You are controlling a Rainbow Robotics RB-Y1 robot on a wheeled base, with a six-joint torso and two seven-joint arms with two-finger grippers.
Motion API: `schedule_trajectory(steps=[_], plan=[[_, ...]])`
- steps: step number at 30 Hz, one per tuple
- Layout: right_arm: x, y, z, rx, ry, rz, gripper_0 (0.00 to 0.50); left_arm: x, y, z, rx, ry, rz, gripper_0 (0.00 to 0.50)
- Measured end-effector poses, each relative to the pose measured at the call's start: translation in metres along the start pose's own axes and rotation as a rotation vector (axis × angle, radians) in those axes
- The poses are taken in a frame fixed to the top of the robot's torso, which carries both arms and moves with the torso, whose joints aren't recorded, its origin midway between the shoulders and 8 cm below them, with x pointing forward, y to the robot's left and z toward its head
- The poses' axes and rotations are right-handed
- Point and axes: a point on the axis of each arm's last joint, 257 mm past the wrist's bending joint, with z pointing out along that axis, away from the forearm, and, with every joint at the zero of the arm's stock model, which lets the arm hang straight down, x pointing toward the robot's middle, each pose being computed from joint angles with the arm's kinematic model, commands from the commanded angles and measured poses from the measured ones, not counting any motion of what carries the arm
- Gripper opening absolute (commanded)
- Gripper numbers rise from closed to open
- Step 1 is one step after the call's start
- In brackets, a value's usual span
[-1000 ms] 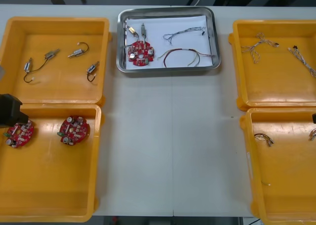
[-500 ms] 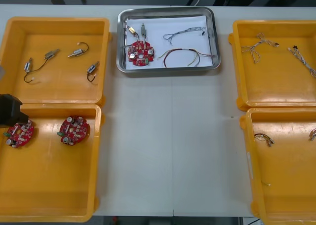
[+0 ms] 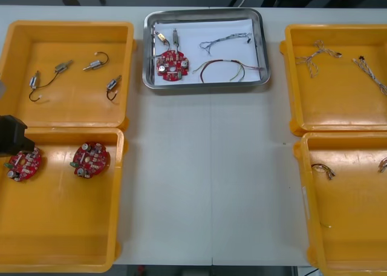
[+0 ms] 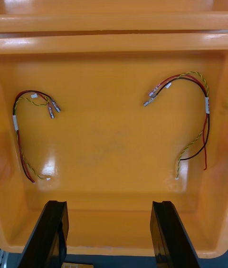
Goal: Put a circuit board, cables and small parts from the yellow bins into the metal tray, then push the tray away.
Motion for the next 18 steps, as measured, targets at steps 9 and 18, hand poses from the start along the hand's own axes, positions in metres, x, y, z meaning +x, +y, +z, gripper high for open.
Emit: schedule_trajectory(steps=[9,18], plan=[[-0.0004,-0.0003,-0.0007,-0.001,-0.002,0.001,0.500,0.0000,0.0000,0.0000,0.000,0.000,0.000,0.500],[-0.0003,0.0002,-0.0008,-0.003,-0.002,0.001,0.500,0.0000,0.0000,0.0000,0.000,0.000,0.000,0.500]])
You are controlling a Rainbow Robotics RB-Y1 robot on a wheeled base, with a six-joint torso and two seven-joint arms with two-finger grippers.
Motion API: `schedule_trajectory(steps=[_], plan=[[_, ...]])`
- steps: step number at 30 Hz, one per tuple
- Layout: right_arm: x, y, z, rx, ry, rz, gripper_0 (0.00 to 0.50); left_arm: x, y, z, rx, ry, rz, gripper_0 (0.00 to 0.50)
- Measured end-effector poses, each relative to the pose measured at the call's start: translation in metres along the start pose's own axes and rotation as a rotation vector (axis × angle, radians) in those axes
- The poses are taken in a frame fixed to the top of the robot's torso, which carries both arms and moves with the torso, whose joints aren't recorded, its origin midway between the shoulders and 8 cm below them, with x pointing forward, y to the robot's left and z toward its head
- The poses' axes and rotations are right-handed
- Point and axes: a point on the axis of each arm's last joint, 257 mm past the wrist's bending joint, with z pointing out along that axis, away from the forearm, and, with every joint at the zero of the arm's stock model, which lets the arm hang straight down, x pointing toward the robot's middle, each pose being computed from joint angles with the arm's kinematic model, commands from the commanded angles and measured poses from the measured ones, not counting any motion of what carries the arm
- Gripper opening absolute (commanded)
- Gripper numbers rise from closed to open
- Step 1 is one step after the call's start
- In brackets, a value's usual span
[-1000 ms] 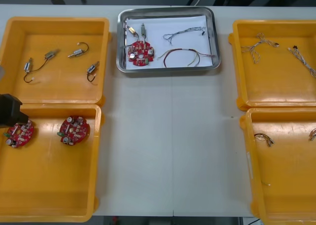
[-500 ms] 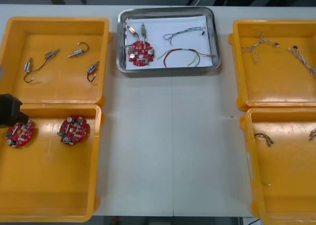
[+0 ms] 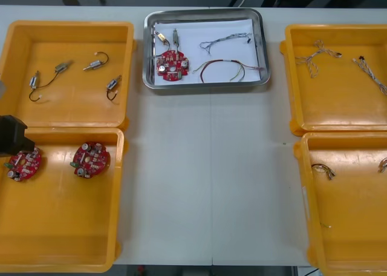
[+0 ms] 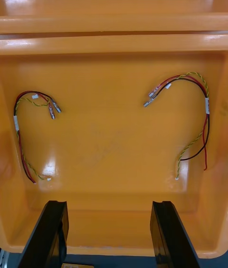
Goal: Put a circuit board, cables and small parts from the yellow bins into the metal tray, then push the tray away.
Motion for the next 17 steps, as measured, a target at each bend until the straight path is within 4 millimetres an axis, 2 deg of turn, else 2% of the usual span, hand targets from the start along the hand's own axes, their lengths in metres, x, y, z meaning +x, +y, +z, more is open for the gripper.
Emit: schedule_trajectory(steps=[17], plan=[[0.0000,0.0000,0.0000,0.000,0.000,0.000,0.500,0.0000,0.0000,0.0000,0.000,0.000,0.000,0.500]])
